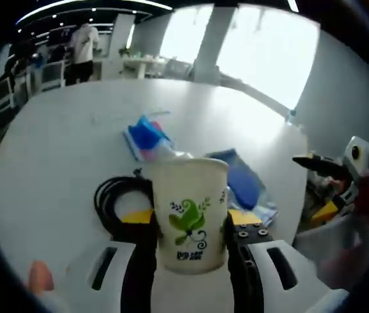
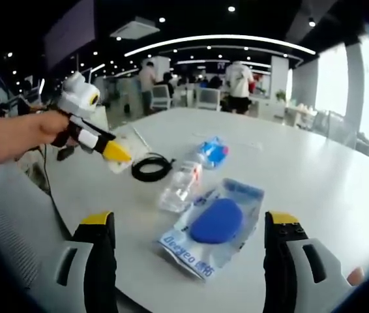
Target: Arrange the tabletop items into an orderly group along one side of the table until the central work area is clear of visible clutter.
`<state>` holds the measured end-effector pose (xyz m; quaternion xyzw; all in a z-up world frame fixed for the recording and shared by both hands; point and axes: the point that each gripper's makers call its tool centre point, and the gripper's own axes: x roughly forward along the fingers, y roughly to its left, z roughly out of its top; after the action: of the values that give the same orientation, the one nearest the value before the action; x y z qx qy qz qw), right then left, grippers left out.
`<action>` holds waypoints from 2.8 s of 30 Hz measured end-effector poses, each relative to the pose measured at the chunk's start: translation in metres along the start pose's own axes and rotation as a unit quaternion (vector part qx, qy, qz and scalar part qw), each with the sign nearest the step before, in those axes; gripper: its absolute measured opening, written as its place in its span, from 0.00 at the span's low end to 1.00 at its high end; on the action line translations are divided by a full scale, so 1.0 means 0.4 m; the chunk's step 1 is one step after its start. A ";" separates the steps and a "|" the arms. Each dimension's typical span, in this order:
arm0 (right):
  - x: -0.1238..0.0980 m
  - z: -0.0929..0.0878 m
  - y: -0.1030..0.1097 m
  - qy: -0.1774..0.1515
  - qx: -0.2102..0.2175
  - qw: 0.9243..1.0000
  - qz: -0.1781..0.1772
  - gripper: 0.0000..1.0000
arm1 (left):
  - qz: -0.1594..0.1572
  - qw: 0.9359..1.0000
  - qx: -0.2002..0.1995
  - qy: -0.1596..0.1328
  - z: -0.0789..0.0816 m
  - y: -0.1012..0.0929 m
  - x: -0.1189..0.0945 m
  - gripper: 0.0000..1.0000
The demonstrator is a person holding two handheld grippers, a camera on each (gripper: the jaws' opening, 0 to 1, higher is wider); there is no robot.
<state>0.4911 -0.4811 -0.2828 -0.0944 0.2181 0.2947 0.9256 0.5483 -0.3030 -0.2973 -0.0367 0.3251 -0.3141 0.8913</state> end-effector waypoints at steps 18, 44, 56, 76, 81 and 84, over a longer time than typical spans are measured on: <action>0.000 0.006 0.006 0.005 -0.018 1.000 0.000 0.95 | -0.019 0.996 0.011 -0.085 0.063 0.002 -0.036 0.39; 0.009 0.021 0.025 0.008 -0.030 0.999 0.007 0.95 | 0.012 0.987 0.025 -0.159 0.121 0.087 -0.068 0.39; 0.013 0.016 0.026 0.014 -0.033 0.999 0.007 0.94 | 0.032 0.985 0.024 -0.170 0.141 0.160 -0.051 0.39; 0.018 0.005 0.022 0.025 -0.027 0.999 0.004 0.94 | 0.053 0.981 0.012 -0.184 0.169 0.256 -0.013 0.39; 0.020 0.000 0.019 0.028 -0.025 0.999 0.003 0.94 | 0.054 0.981 0.010 -0.184 0.180 0.276 0.008 0.39; 0.021 -0.004 0.018 0.030 -0.023 0.999 0.004 0.94 | 0.055 0.982 0.008 -0.179 0.182 0.294 0.026 0.39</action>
<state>0.4926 -0.4713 -0.2883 -0.1239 0.2393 0.3002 0.9150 0.6613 -0.2250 -0.2775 -0.0668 0.1591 -0.2556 0.9512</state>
